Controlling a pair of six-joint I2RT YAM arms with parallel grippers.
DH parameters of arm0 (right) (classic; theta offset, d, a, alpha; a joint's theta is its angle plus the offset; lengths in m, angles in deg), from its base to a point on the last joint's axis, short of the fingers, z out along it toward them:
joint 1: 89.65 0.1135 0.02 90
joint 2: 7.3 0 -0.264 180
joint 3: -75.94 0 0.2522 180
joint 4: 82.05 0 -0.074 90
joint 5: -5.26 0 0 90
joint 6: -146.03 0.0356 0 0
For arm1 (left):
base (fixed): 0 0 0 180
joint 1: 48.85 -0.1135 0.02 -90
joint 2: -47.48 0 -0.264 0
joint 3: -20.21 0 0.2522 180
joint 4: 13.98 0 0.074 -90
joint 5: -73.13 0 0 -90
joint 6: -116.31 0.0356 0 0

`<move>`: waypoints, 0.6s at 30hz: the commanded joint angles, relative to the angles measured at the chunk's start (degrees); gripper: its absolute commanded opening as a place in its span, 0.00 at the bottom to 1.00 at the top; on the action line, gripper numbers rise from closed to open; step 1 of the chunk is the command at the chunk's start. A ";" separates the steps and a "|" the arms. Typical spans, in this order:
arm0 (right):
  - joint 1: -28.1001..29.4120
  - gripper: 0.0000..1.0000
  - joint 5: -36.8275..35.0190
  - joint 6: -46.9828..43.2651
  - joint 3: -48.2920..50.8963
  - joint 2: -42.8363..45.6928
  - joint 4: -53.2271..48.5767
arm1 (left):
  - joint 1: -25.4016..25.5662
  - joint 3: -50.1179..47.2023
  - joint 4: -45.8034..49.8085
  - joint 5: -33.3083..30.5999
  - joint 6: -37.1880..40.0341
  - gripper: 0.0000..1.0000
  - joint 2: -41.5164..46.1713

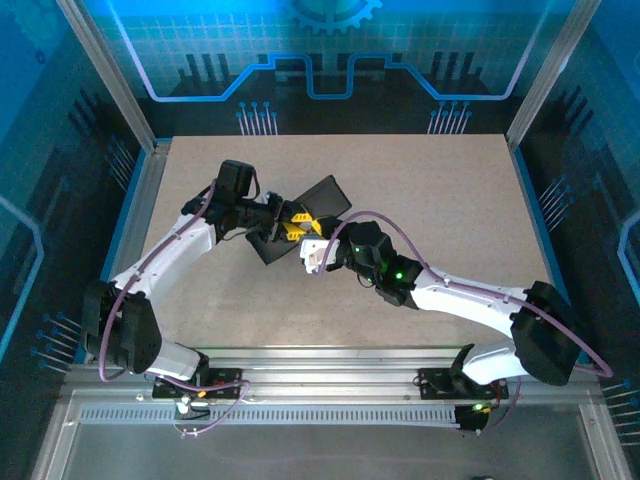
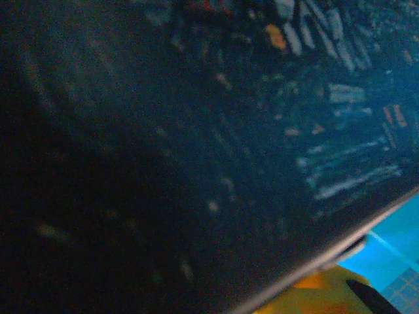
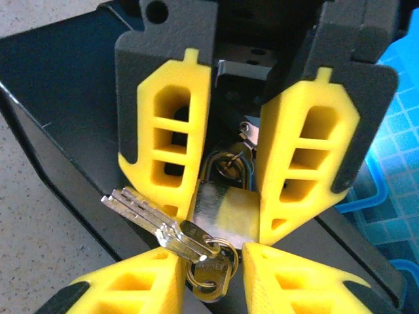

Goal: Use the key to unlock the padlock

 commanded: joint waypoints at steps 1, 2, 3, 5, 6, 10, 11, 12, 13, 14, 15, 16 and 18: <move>0.71 0.29 -1.34 6.45 -2.65 0.02 5.58 | 0.84 2.32 -4.92 3.18 0.66 0.00 1.62; 0.64 0.29 -2.53 7.93 -2.89 -0.08 6.00 | 0.89 2.27 -4.96 3.15 0.64 0.00 1.66; 0.56 0.29 -3.13 9.33 -3.02 -0.03 6.15 | 0.89 2.32 -4.94 3.15 0.62 0.00 1.73; 0.27 0.28 -3.23 12.36 -3.04 0.26 5.90 | 0.88 2.31 -4.98 3.05 0.64 0.00 1.83; 0.13 0.28 -3.35 13.79 -2.96 0.45 5.98 | 0.85 2.24 -4.94 3.05 0.58 0.00 1.84; -1.16 0.27 -3.48 21.39 -2.32 2.20 6.37 | 0.89 2.06 -4.94 3.10 0.64 0.00 2.17; -1.53 0.27 -3.83 23.19 -2.39 2.50 6.35 | 0.88 2.05 -4.95 3.05 0.65 0.00 2.10; -1.85 0.27 -4.43 25.31 -2.72 2.81 5.93 | 0.88 2.05 -4.98 3.04 0.66 0.00 2.10; -2.22 0.27 -5.25 27.55 -3.13 3.05 5.18 | 0.89 2.03 -5.02 3.04 0.54 0.00 2.12; -2.54 0.27 -5.97 29.47 -3.38 3.20 4.26 | 0.89 2.05 -5.07 3.04 0.55 0.00 2.12; -2.94 0.27 -6.39 31.73 -3.40 3.44 3.05 | 0.89 2.05 -5.12 3.04 0.54 0.00 2.10; -3.48 0.27 -6.91 34.12 -5.20 3.76 2.10 | 0.90 2.05 -5.16 3.08 0.56 0.00 2.15; -4.64 0.27 -7.71 38.49 -5.96 4.35 -0.07 | 0.91 2.05 -5.20 3.04 0.48 0.00 2.19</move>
